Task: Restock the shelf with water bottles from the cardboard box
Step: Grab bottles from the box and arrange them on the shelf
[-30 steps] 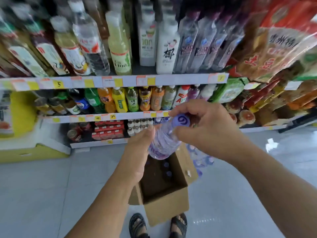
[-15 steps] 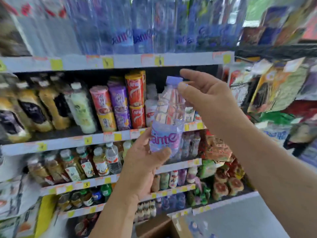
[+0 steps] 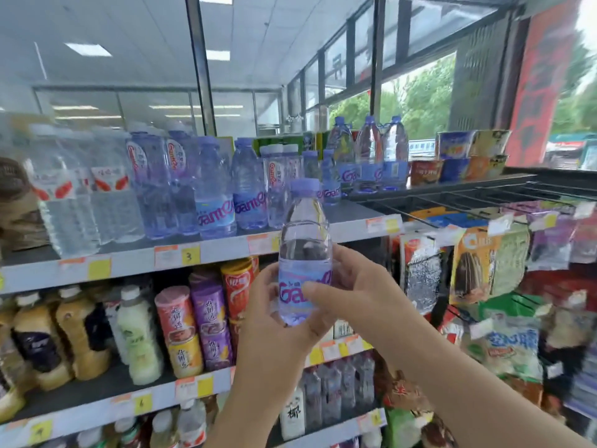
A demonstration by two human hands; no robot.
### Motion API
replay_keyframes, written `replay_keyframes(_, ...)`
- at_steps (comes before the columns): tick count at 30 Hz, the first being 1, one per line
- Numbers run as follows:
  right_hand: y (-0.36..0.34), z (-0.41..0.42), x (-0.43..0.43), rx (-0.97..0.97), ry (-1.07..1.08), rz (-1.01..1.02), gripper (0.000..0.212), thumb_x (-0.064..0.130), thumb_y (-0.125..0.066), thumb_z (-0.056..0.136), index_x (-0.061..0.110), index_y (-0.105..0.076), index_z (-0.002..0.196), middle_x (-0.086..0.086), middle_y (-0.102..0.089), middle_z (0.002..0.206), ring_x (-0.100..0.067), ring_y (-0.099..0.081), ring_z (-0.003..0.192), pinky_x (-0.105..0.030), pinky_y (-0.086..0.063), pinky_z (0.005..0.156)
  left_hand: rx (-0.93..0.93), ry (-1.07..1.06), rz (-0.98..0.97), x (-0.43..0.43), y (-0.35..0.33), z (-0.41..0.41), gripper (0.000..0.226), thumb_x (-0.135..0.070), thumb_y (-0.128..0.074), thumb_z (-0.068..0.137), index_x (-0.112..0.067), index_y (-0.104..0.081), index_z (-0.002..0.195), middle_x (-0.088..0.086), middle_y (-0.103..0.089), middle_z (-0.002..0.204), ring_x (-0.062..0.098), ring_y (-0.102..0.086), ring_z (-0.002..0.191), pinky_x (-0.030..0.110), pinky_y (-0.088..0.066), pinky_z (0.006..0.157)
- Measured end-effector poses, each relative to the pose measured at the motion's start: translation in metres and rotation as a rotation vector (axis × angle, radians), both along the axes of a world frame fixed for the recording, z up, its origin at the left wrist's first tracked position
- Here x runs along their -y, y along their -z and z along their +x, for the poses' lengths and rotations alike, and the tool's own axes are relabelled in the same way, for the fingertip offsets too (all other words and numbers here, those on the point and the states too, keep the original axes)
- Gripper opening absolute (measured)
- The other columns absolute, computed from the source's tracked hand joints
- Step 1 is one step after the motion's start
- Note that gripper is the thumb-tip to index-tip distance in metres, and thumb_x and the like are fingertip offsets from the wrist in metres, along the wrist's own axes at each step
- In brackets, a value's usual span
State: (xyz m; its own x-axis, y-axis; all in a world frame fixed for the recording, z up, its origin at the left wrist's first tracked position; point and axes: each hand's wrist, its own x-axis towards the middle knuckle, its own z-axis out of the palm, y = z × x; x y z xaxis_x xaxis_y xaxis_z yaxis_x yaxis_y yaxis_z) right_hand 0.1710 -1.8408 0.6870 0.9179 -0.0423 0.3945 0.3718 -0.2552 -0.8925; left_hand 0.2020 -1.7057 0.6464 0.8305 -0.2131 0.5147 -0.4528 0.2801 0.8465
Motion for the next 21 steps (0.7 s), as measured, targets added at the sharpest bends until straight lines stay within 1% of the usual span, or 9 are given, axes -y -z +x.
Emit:
replay_keyframes(4, -0.009, 0.027, 0.024, 0.014, 0.017, -0.036, 0.042, 0.028, -0.078, 0.073, 0.043, -0.061, 0.109, 0.011, -0.076, 0.099, -0.01, -0.073, 0.091, -0.041, -0.057, 0.088, -0.053, 0.002, -0.022, 0.034, -0.009, 0.028, 0.064, 0.018, -0.074, 0.073, -0.029, -0.06, 0.114, -0.004, -0.075, 0.097, 0.011, -0.074, 0.082, 0.015, -0.055, 0.058)
replay_keyframes(6, -0.013, 0.043, 0.039, 0.016, 0.038, -0.066, 0.046, 0.033, -0.078, 0.068, 0.043, -0.06, 0.109, 0.012, -0.075, 0.098, -0.01, -0.073, 0.09, -0.042, -0.057, 0.088, -0.047, -0.068, 0.032, 0.048, -0.007, 0.046, 0.072, 0.016, -0.076, 0.073, -0.033, -0.056, 0.122, -0.002, -0.073, 0.107, 0.011, -0.072, 0.094, 0.018, -0.057, 0.066)
replay_keyframes(9, -0.023, 0.067, 0.064, 0.023, 0.052, -0.136, 0.05, 0.034, -0.078, 0.066, 0.049, -0.056, 0.108, 0.017, -0.075, 0.094, -0.004, -0.072, 0.085, -0.039, -0.058, 0.086, 0.029, -0.242, 0.24, 0.071, -0.012, 0.07, 0.074, 0.003, -0.082, 0.072, -0.047, -0.052, 0.118, -0.012, -0.067, 0.118, -0.001, -0.064, 0.107, 0.013, -0.052, 0.083)
replay_keyframes(11, -0.033, 0.085, 0.081, 0.017, 0.066, -0.185, 0.052, 0.039, -0.078, 0.064, 0.051, -0.053, 0.108, 0.018, -0.074, 0.095, -0.003, -0.071, 0.084, -0.038, -0.058, 0.084, 0.082, -0.202, 0.222, 0.087, -0.022, 0.086, 0.064, 0.016, -0.068, 0.082, -0.032, -0.057, 0.123, 0.005, -0.071, 0.117, 0.012, -0.07, 0.102, 0.017, -0.056, 0.074)
replay_keyframes(13, -0.043, 0.107, 0.098, 0.027, 0.106, -0.241, 0.06, 0.046, -0.076, 0.061, 0.047, -0.051, 0.115, 0.015, -0.073, 0.096, -0.003, -0.07, 0.082, -0.035, -0.059, 0.079, 0.047, -0.086, 0.139, 0.105, -0.038, 0.101, 0.064, 0.021, -0.063, 0.083, -0.014, -0.05, 0.136, 0.018, -0.065, 0.127, 0.022, -0.072, 0.101, 0.023, -0.058, 0.071)
replay_keyframes(15, -0.052, 0.131, 0.117, 0.053, 0.199, -0.33, 0.073, 0.053, -0.072, 0.058, 0.038, -0.047, 0.124, 0.016, -0.07, 0.089, 0.001, -0.066, 0.071, -0.026, -0.057, 0.065, -0.049, -0.075, 0.199, 0.118, -0.052, 0.116, 0.076, 0.007, -0.071, 0.084, -0.025, -0.038, 0.146, 0.007, -0.047, 0.148, 0.016, -0.066, 0.115, 0.027, -0.058, 0.078)
replay_keyframes(17, -0.06, 0.158, 0.138, 0.079, 0.265, -0.364, 0.071, 0.052, -0.073, 0.06, 0.034, -0.046, 0.122, 0.014, -0.068, 0.08, -0.001, -0.064, 0.065, -0.028, -0.056, 0.059, -0.034, -0.205, 0.395, 0.123, -0.064, 0.126, 0.092, -0.02, -0.079, 0.083, -0.047, -0.02, 0.149, -0.019, -0.032, 0.149, 0.005, -0.047, 0.13, 0.031, -0.05, 0.096)
replay_keyframes(19, -0.064, 0.187, 0.157, 0.061, 0.291, -0.366, 0.069, 0.049, -0.076, 0.064, 0.031, -0.044, 0.122, 0.011, -0.068, 0.083, -0.008, -0.065, 0.068, -0.034, -0.057, 0.064, 0.047, -0.318, 0.514, 0.121, -0.066, 0.135, 0.094, -0.036, -0.077, 0.083, -0.056, -0.012, 0.149, -0.025, -0.031, 0.147, -0.002, -0.044, 0.123, 0.027, -0.045, 0.097)
replay_keyframes(21, -0.062, 0.215, 0.173, 0.019, 0.317, -0.375, 0.062, 0.043, -0.079, 0.067, 0.029, -0.044, 0.116, 0.008, -0.066, 0.088, -0.012, -0.065, 0.073, -0.036, -0.056, 0.066, 0.063, -0.329, 0.494, 0.122, -0.066, 0.143, 0.084, -0.04, -0.073, 0.086, -0.056, -0.018, 0.148, -0.025, -0.037, 0.146, -0.005, -0.048, 0.116, 0.025, -0.046, 0.094)
